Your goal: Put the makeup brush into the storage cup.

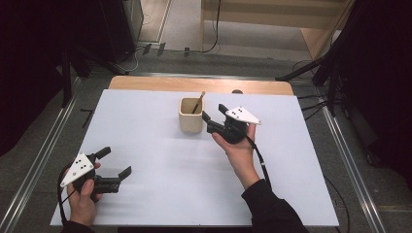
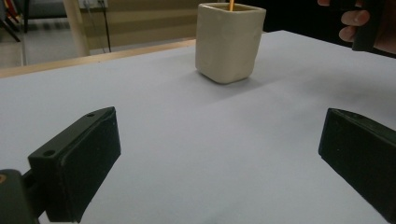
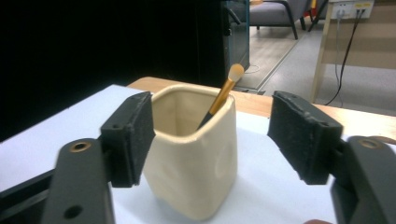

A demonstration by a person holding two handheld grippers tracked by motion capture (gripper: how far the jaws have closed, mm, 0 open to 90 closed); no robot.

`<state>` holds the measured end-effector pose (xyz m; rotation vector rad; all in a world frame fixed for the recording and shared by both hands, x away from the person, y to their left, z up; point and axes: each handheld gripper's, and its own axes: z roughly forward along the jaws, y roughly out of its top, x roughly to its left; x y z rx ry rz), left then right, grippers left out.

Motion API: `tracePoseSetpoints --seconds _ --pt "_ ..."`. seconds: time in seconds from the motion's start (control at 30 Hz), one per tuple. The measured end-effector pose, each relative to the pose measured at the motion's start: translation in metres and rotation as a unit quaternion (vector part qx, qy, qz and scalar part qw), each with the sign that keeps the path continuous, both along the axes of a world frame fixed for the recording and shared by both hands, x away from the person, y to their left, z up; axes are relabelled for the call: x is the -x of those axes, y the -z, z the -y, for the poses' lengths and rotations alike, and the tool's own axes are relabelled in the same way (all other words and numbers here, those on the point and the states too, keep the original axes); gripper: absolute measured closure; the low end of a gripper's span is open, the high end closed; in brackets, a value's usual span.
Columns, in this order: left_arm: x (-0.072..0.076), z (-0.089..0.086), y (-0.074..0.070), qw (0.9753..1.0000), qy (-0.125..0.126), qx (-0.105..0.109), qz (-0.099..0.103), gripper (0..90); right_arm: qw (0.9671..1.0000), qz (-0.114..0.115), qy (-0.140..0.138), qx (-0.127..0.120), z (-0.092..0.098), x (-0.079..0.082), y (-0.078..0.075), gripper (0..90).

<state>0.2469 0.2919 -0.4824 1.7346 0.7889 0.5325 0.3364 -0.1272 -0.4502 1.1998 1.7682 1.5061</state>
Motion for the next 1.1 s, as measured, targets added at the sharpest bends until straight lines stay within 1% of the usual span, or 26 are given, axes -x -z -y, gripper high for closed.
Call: tracePoseSetpoints --seconds 0.03,0.07,0.1,0.13,0.17,0.2,0.27,0.37,0.4,0.5,0.63,0.8,1.0,1.1 --pt "0.000 0.000 0.000 1.0000 0.000 0.000 0.000 0.0 1.0000 0.001 -0.001 0.008 0.001 0.001 0.001 27.6" --pt "0.000 0.000 0.000 1.0000 0.000 0.000 0.000 0.0 0.9997 0.004 0.000 0.023 0.001 0.003 0.002 27.2" --pt "0.000 0.000 0.000 1.0000 -0.001 0.001 0.000 0.0 0.9990 0.004 0.000 0.044 0.002 0.005 0.003 25.7" --pt "0.000 0.000 0.000 1.0000 -0.001 0.001 0.000 0.0 0.9983 0.003 0.001 0.058 0.002 0.007 0.004 25.1" --pt "0.000 0.000 0.000 1.0000 -0.001 0.002 -0.001 0.0 0.9985 0.000 -0.001 0.055 0.003 0.009 0.004 24.9" --pt "0.000 0.000 0.000 1.0000 -0.001 0.002 0.000 0.0 0.9988 0.001 -0.005 0.049 0.004 0.011 0.005 24.9" --pt "0.000 0.000 0.000 1.0000 -0.001 0.001 0.000 0.0 0.9989 0.010 -0.003 0.046 0.007 0.014 0.007 25.2" --pt "0.000 0.000 0.000 1.0000 -0.001 0.001 0.000 0.0 0.9992 0.006 -0.002 0.039 0.011 0.019 0.008 24.8" --pt "0.000 0.000 0.000 1.0000 -0.001 0.001 0.000 0.0 0.9994 0.002 -0.002 0.034 0.013 0.021 0.009 24.3" --pt "0.000 0.000 0.000 1.0000 0.001 0.001 0.000 0.0 0.9991 0.001 0.000 0.043 0.019 0.025 0.011 21.5" --pt "0.000 0.000 0.000 1.0000 0.001 -0.001 0.000 0.0 0.9992 0.001 0.001 0.039 0.026 0.031 0.012 20.3" --pt "0.000 0.001 0.000 1.0000 0.002 0.000 0.001 0.0 0.9989 0.000 0.003 0.046 0.036 0.037 0.017 17.5" --pt "0.000 0.001 0.000 1.0000 0.001 0.000 0.001 0.0 0.9989 -0.006 0.011 0.046 0.047 0.043 0.022 15.4" --pt "0.001 0.001 0.000 1.0000 0.001 0.002 0.001 0.0 0.9987 -0.005 0.013 0.049 0.051 0.045 0.023 14.7"
